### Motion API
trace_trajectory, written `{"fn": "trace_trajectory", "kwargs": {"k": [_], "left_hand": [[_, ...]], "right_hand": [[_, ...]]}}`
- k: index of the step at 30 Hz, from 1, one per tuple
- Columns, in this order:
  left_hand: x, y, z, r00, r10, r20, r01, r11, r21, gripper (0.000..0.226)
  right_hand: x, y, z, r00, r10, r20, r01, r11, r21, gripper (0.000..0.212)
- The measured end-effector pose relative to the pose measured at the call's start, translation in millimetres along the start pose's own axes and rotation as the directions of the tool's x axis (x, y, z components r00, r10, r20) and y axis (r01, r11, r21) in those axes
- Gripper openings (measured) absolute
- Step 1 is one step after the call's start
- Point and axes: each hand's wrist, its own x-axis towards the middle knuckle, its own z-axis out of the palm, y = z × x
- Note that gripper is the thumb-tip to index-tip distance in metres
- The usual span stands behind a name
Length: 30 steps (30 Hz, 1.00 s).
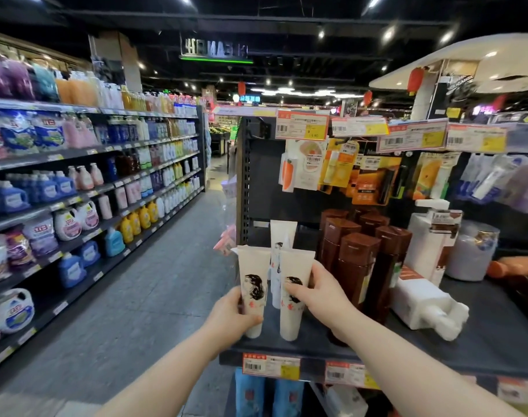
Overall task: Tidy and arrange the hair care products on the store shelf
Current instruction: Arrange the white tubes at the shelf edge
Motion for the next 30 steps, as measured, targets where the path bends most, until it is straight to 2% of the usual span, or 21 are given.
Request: {"fn": "trace_trajectory", "kwargs": {"k": [6,10,13,25,30], "left_hand": [[4.4,-9.8,1.0,0.999,0.044,-0.005,-0.044,0.999,0.003,0.043],[3.7,-14.0,2.0,0.999,0.044,0.005,-0.044,0.998,-0.046,0.042],[3.2,-13.3,1.6,0.999,0.040,0.003,-0.039,0.998,-0.040,0.042],[2.2,-15.9,6.3,0.999,0.023,0.028,-0.021,0.999,-0.045,0.037],[-4.1,-14.1,11.4,0.998,0.056,0.009,-0.056,0.997,0.049,0.045]], "right_hand": [[-4.8,20.9,4.6,0.993,0.089,0.075,-0.080,0.990,-0.119,0.036],[-5.1,27.8,4.1,0.992,0.077,0.102,-0.062,0.987,-0.145,0.031],[-3.2,28.0,2.5,0.986,0.075,0.146,-0.047,0.982,-0.184,0.035],[-5.9,37.5,6.5,0.992,0.006,0.126,0.022,0.977,-0.214,0.038],[-5.5,39.0,6.1,0.992,0.014,0.123,0.014,0.974,-0.225,0.039]]}}
